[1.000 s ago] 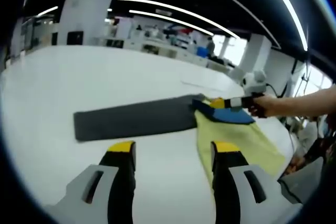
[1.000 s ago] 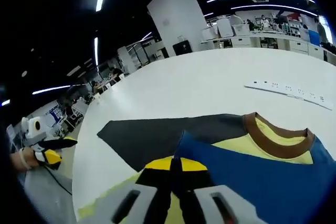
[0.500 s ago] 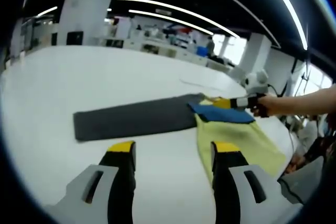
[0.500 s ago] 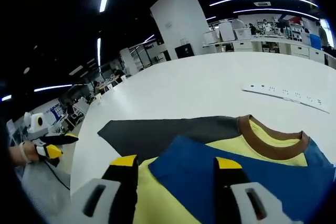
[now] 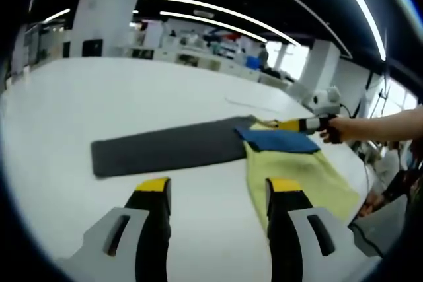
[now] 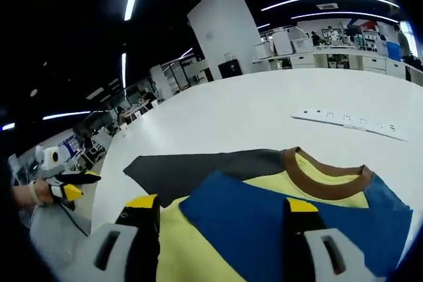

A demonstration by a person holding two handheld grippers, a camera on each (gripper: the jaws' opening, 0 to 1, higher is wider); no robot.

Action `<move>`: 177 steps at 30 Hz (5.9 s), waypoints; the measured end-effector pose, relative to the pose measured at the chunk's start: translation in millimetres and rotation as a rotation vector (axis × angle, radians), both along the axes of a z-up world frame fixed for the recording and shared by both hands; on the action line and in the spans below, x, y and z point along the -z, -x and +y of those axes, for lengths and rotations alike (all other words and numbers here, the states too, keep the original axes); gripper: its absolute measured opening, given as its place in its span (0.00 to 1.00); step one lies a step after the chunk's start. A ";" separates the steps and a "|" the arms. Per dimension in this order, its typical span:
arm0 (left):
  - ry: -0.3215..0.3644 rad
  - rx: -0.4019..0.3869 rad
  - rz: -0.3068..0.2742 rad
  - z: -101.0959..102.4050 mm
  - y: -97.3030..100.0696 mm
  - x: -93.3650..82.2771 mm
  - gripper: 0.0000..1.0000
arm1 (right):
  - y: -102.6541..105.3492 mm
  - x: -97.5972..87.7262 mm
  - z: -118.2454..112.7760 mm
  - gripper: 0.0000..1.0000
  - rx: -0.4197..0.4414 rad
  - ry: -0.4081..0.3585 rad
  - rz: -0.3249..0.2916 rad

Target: Fold the garment on the visible template until the final outline fits inside the template.

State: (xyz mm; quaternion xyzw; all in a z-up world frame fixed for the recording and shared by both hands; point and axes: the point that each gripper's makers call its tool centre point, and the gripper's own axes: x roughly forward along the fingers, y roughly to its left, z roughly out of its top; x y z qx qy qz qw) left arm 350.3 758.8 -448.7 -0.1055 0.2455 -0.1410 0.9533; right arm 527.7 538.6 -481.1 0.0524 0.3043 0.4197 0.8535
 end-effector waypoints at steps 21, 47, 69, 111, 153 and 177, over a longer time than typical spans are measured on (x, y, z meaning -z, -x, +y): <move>-0.006 0.026 0.006 -4.6 -0.1 -0.4 0.54 | 15.7 -9.2 -127.7 0.74 0.118 -0.053 0.025; -0.015 0.034 0.016 -6.2 -0.4 2.7 0.54 | 53.8 15.0 -199.6 0.34 0.324 -0.113 0.204; -0.022 0.030 0.027 -4.0 1.2 5.0 0.54 | 60.0 33.2 -196.5 0.00 0.430 -0.189 0.335; -0.022 0.029 0.031 -3.8 0.2 5.5 0.53 | 49.5 26.5 -229.6 0.00 0.457 -0.112 0.254; -0.081 0.126 0.075 25.9 -28.0 6.6 0.56 | 107.7 -16.4 -221.1 1.00 0.106 0.041 -0.058; 0.030 -0.167 0.210 121.6 -45.1 59.7 0.43 | 158.3 -17.1 -225.7 0.97 0.222 -0.067 -0.003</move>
